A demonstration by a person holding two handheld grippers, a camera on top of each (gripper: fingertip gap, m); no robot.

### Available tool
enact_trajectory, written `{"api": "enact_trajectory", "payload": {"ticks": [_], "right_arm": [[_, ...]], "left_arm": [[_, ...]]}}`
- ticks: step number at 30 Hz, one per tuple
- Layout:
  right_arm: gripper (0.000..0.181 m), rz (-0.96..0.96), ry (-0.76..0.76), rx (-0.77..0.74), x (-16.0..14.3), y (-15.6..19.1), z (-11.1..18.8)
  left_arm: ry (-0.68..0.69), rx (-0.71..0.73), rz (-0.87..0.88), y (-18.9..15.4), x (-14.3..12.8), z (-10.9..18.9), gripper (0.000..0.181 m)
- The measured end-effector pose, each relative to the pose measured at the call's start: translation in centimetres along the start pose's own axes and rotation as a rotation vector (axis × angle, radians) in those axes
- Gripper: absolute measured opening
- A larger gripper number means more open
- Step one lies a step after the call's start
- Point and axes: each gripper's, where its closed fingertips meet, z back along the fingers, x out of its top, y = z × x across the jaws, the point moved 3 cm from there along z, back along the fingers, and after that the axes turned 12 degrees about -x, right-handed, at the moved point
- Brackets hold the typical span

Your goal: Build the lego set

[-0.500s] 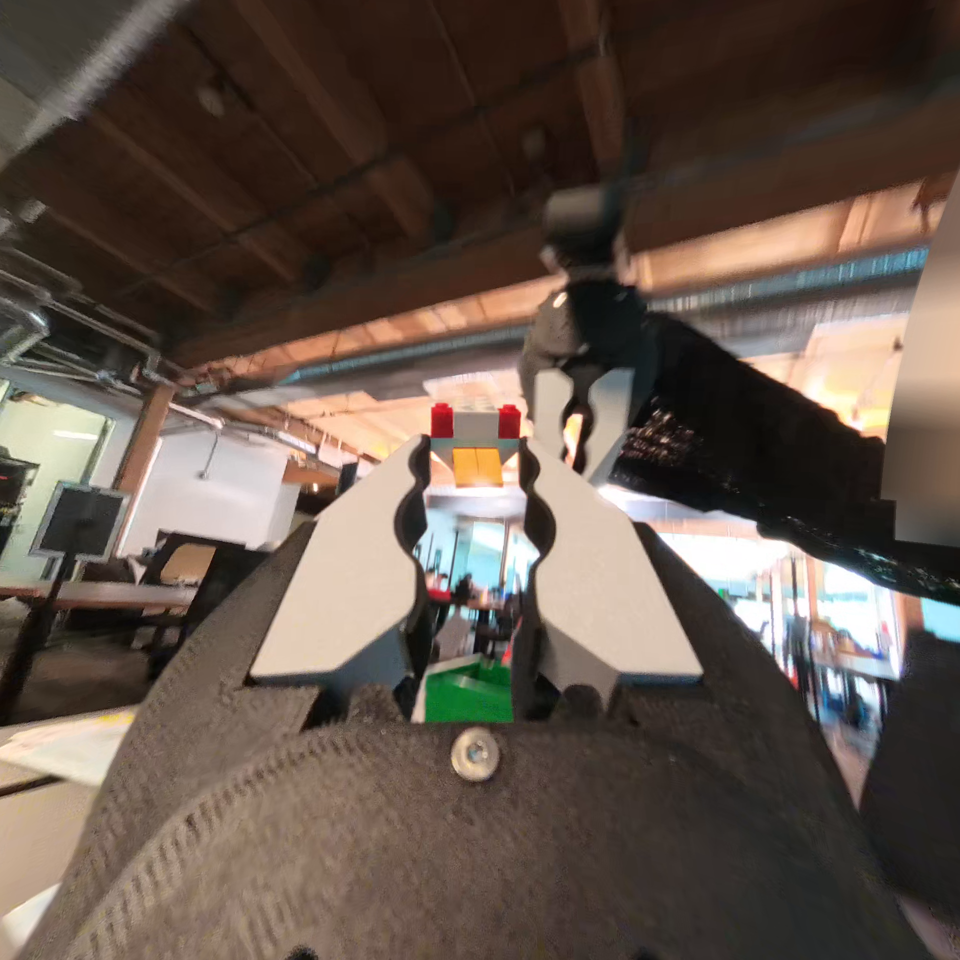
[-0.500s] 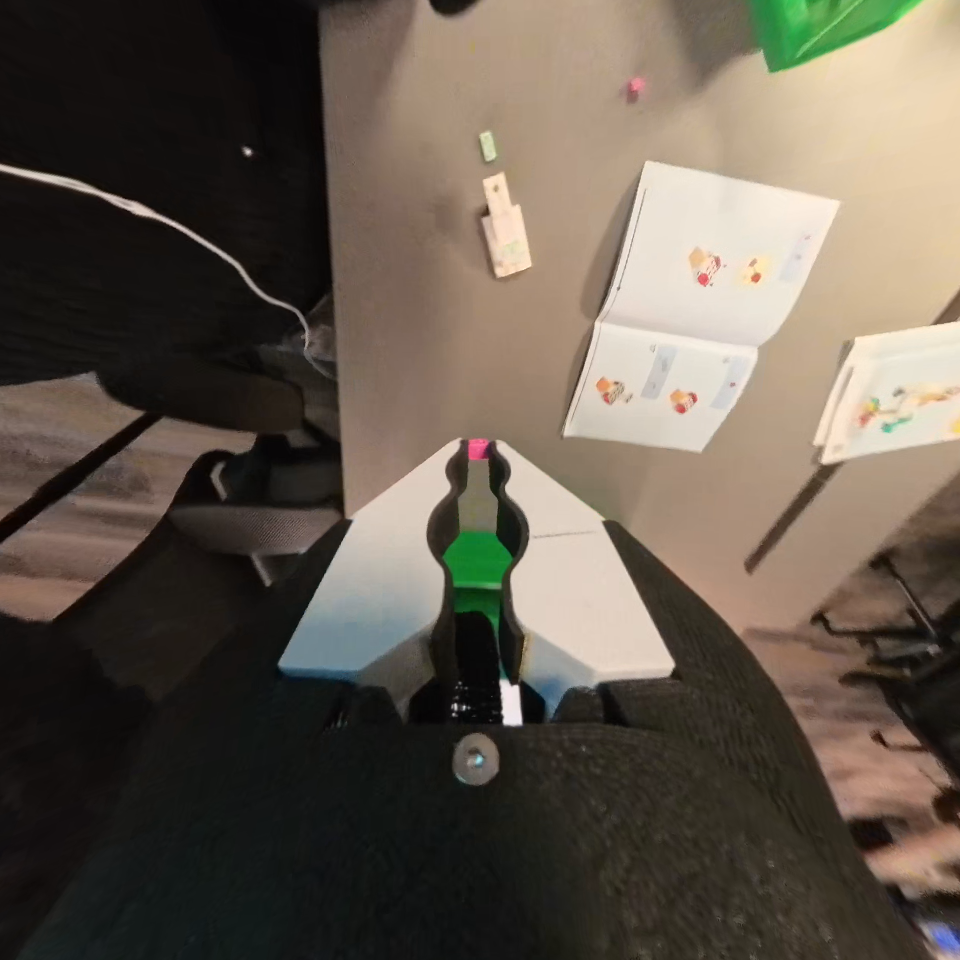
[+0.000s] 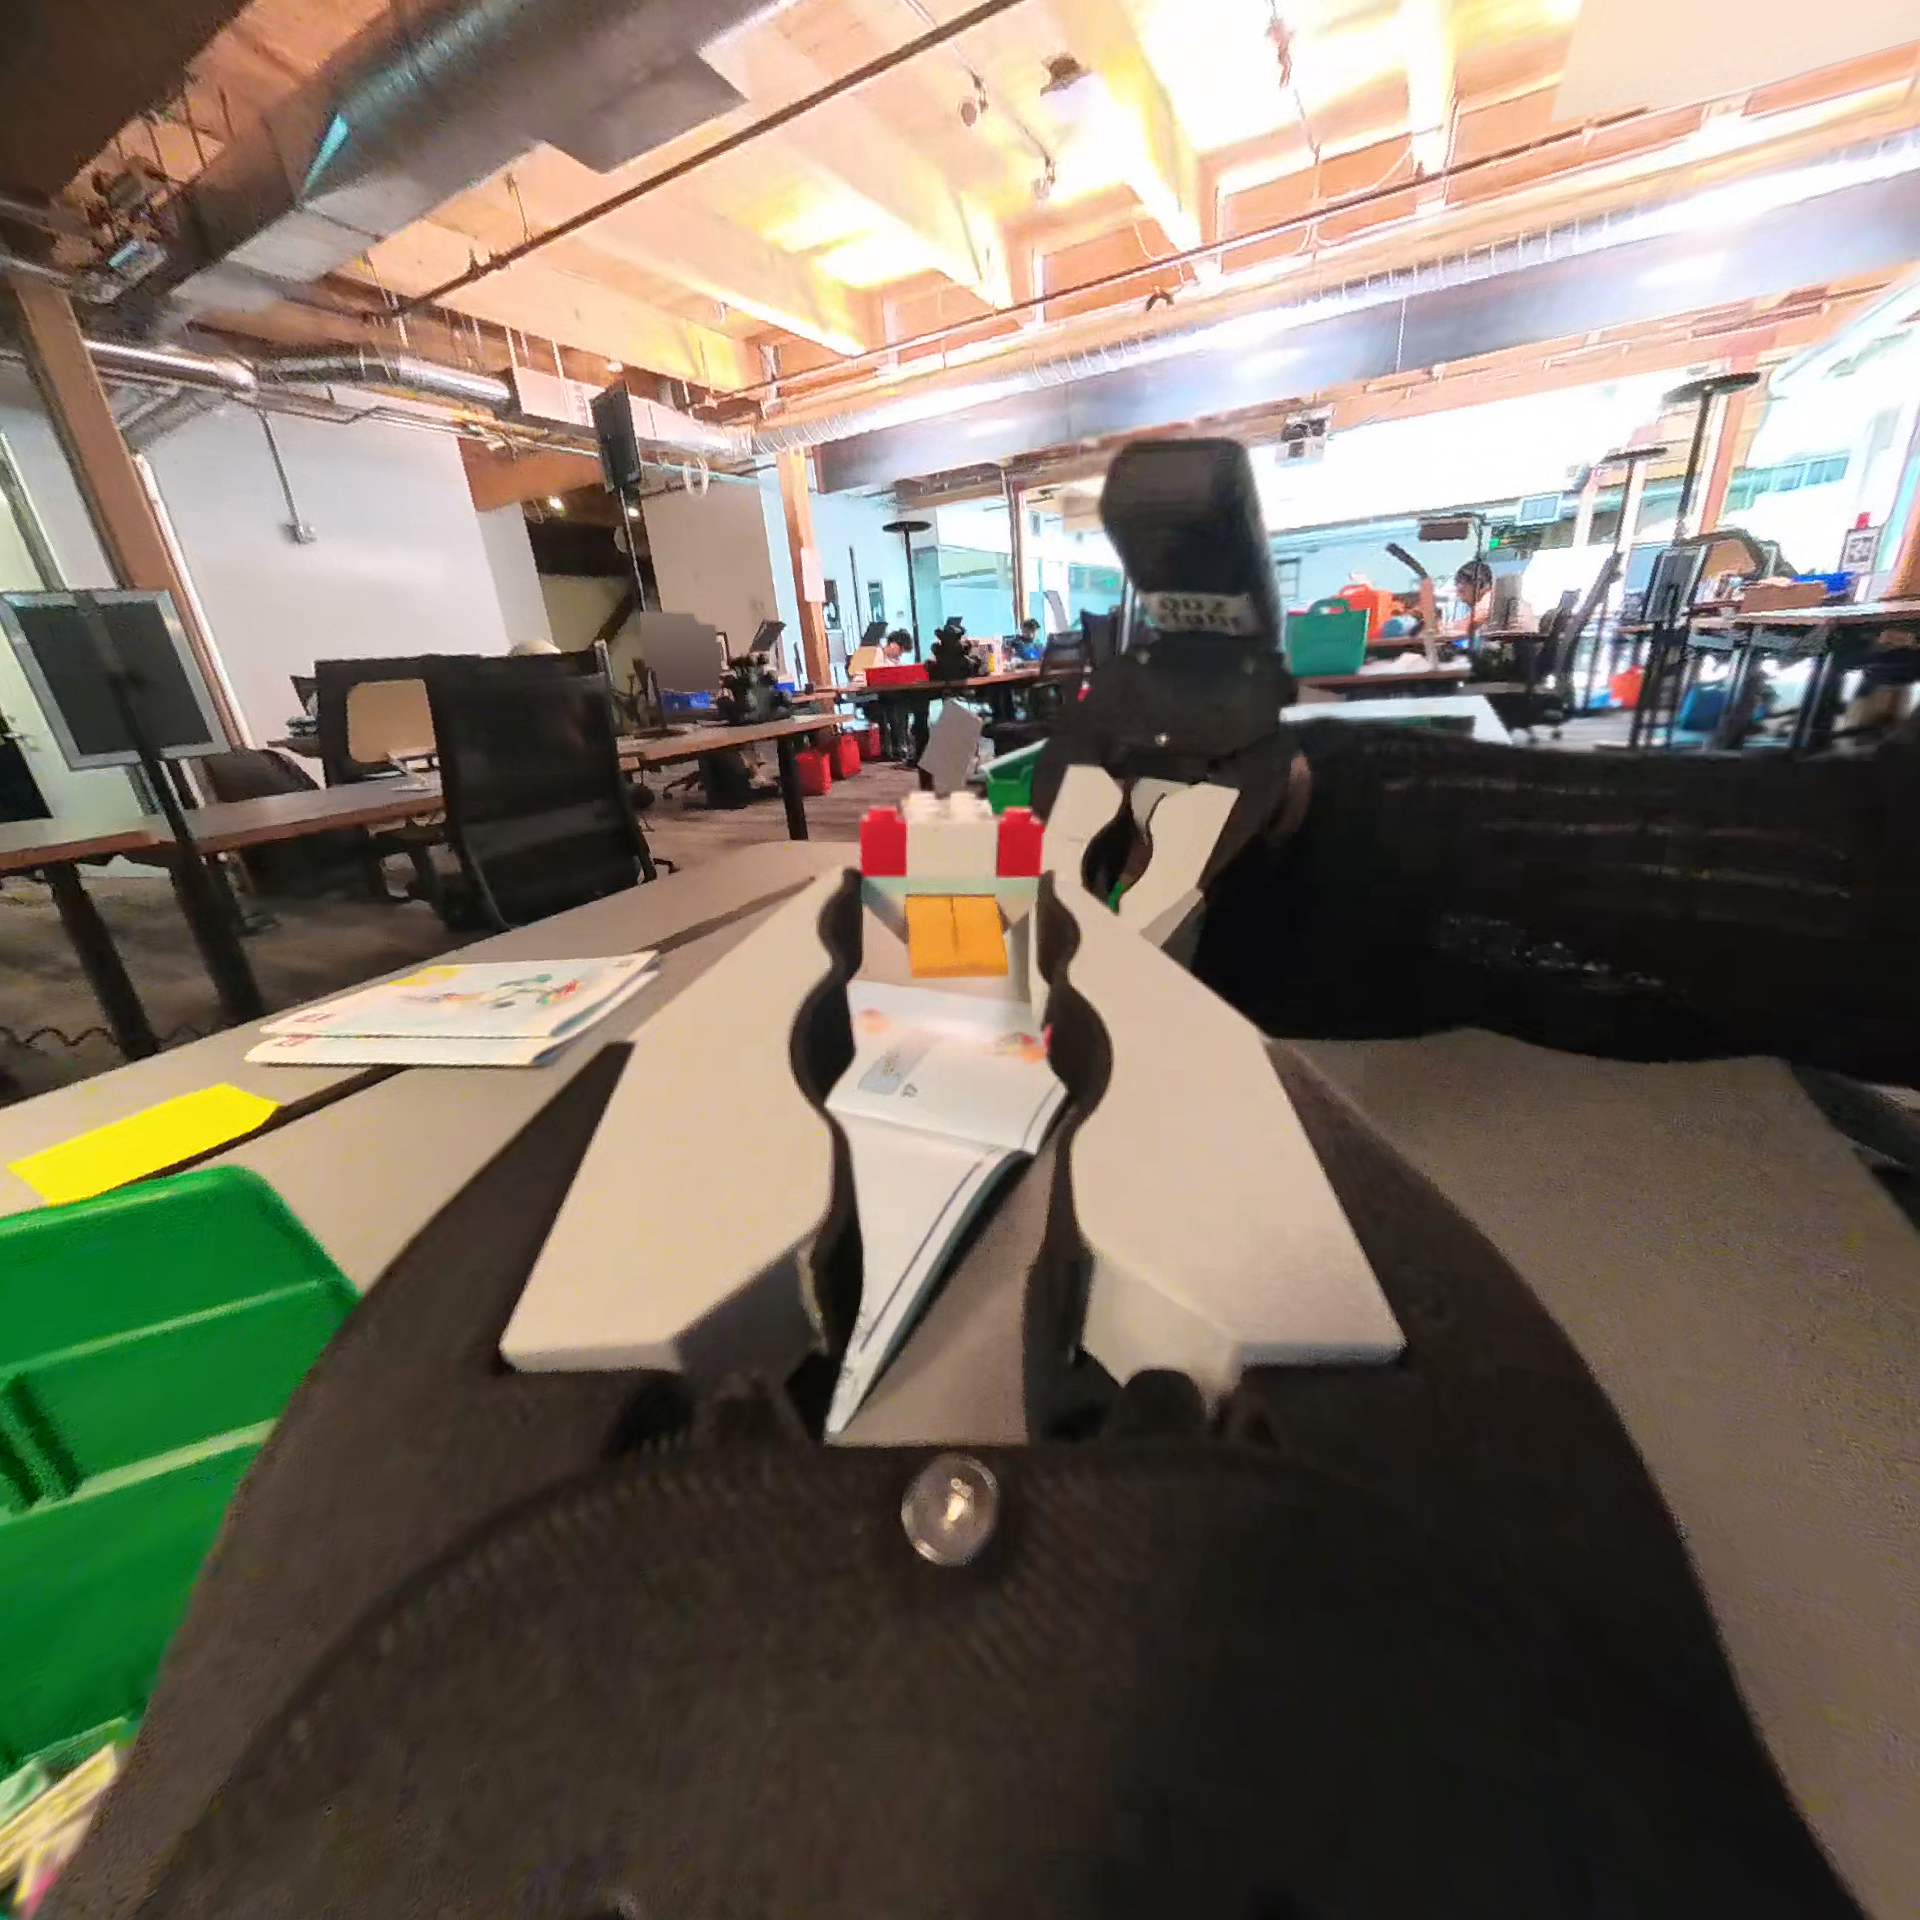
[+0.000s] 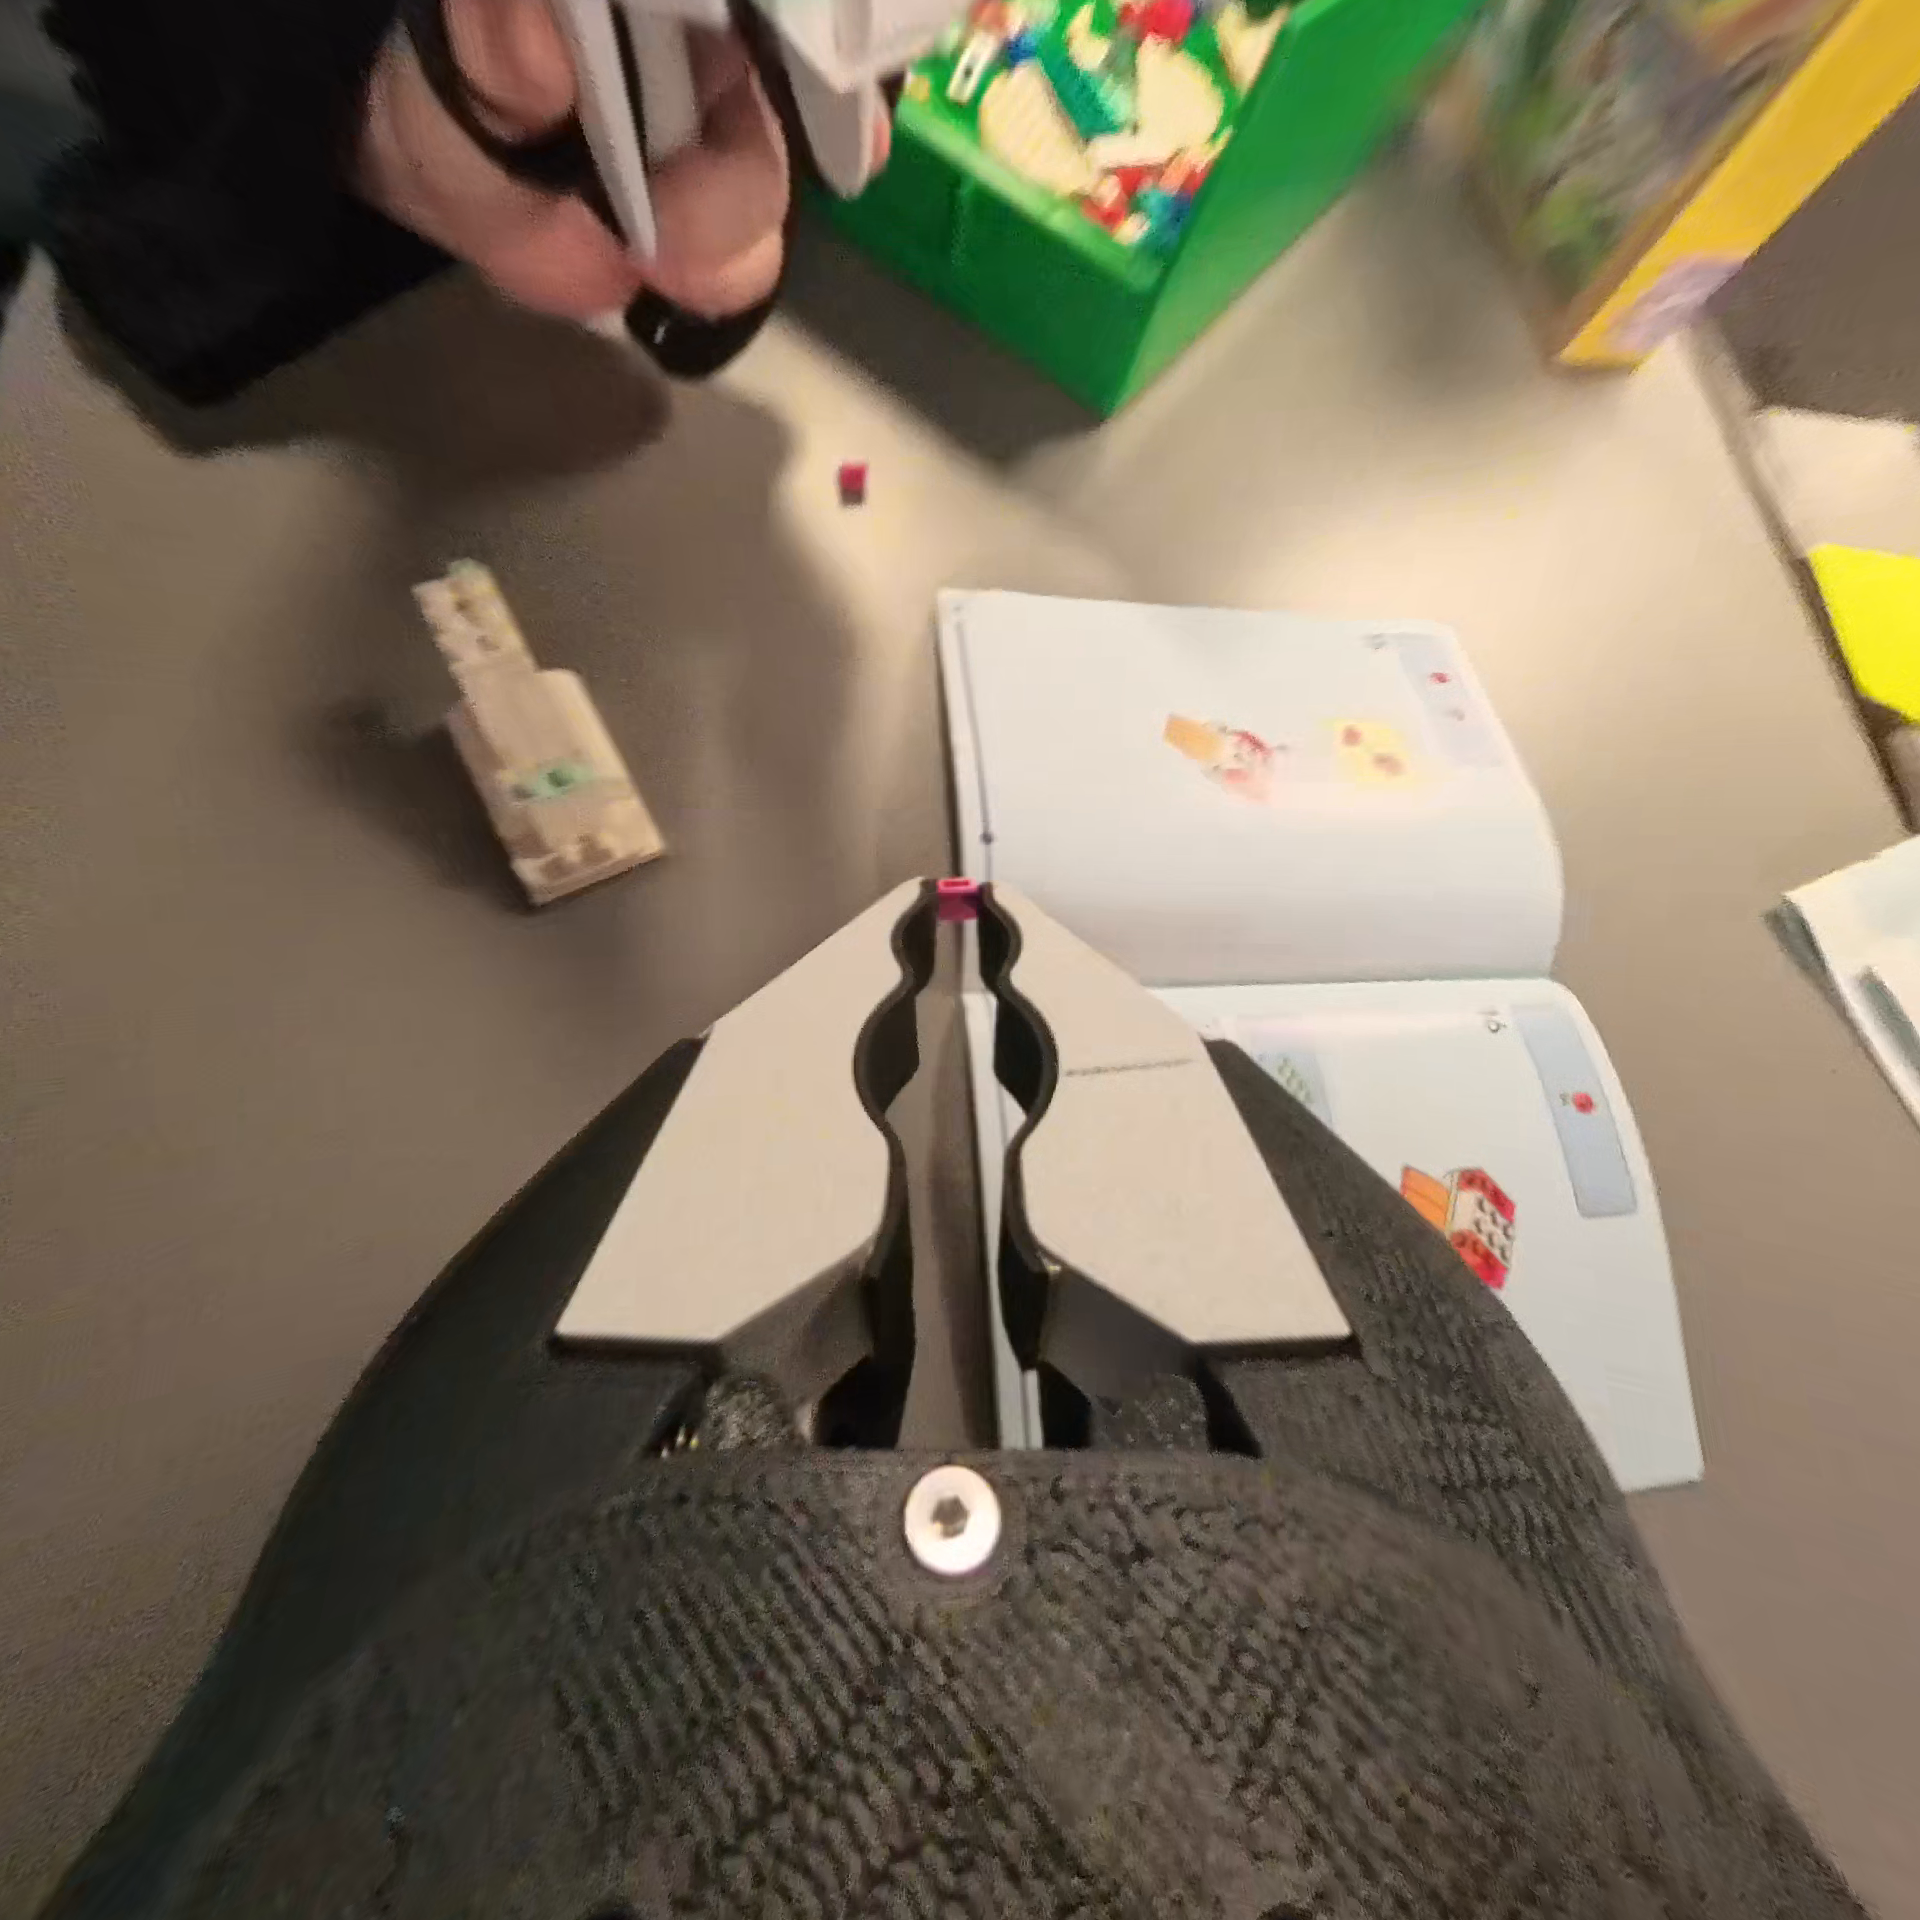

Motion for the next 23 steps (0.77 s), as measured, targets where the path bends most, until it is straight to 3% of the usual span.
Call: {"api": "enact_trajectory", "payload": {"ticks": [5,11,17,23], "right_arm": [[0.005,0.035,-0.286,-0.236,0.4,-0.8,-0.6],[0.005,0.130,-0.470,-0.520,1.5,-1.6,0.0],[0.006,0.224,-0.427,-0.762,0.6,-3.6,0.2],[0.006,0.274,-0.427,-0.841,0.6,-3.9,1.0]], "left_arm": [[0.042,0.025,0.010,2.4,-1.7,-1.4,0.033],[0.053,0.034,0.080,3.3,-2.8,-1.5,0.033],[0.020,0.030,0.109,3.5,-2.5,-0.9,0.033],[-0.025,0.031,0.174,3.9,-2.3,-0.4,0.033]]}}
